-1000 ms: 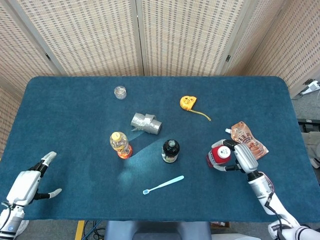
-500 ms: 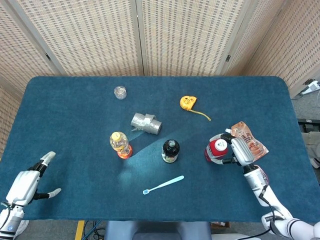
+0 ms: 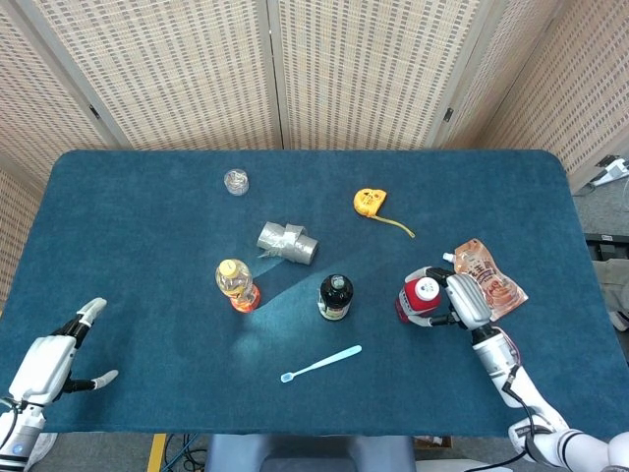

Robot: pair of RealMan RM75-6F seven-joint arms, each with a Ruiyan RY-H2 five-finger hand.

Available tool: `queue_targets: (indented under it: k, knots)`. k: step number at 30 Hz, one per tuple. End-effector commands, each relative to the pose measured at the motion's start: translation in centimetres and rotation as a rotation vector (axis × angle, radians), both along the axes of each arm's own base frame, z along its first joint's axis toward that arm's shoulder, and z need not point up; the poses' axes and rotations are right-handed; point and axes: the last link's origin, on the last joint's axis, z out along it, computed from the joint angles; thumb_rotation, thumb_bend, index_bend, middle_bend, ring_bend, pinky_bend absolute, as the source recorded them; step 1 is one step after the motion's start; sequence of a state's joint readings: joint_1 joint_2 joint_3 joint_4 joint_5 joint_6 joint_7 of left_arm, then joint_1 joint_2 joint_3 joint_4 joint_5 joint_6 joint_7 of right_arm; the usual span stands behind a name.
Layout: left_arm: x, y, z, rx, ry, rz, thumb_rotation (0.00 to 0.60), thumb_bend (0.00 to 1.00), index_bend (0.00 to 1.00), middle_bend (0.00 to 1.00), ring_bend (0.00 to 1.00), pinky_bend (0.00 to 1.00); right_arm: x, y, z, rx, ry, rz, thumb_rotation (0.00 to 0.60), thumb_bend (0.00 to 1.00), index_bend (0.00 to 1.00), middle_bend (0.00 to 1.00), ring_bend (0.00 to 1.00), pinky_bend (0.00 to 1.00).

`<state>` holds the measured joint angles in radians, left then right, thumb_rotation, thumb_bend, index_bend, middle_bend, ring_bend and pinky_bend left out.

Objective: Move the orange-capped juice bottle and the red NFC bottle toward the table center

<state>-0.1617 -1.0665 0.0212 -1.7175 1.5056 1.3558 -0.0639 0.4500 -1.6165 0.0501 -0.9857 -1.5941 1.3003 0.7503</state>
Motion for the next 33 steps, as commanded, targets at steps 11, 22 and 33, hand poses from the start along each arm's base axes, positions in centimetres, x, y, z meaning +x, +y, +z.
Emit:
queue_targets:
  k: [11,22,33]
  knots:
    - [-0.1,0.0,0.0,-0.002,0.001,0.005,0.600,0.06,0.04,0.07,0.23,0.38,-0.3,0.2,-0.6,0.013,-0.006,-0.011,0.600,0.00,0.47,0.54,0.48,0.47]
    - [-0.1,0.0,0.0,-0.004,0.003,0.004,0.600,0.06,0.04,0.07,0.23,0.38,-0.9,0.4,-0.6,0.026,0.004,-0.022,0.600,0.00,0.47,0.51,0.48,0.47]
    - [-0.1,0.0,-0.1,-0.006,0.006,0.005,0.600,0.06,0.04,0.07,0.23,0.38,-1.3,0.6,-0.2,0.046,0.030,-0.004,0.600,0.00,0.20,0.25,0.37,0.47]
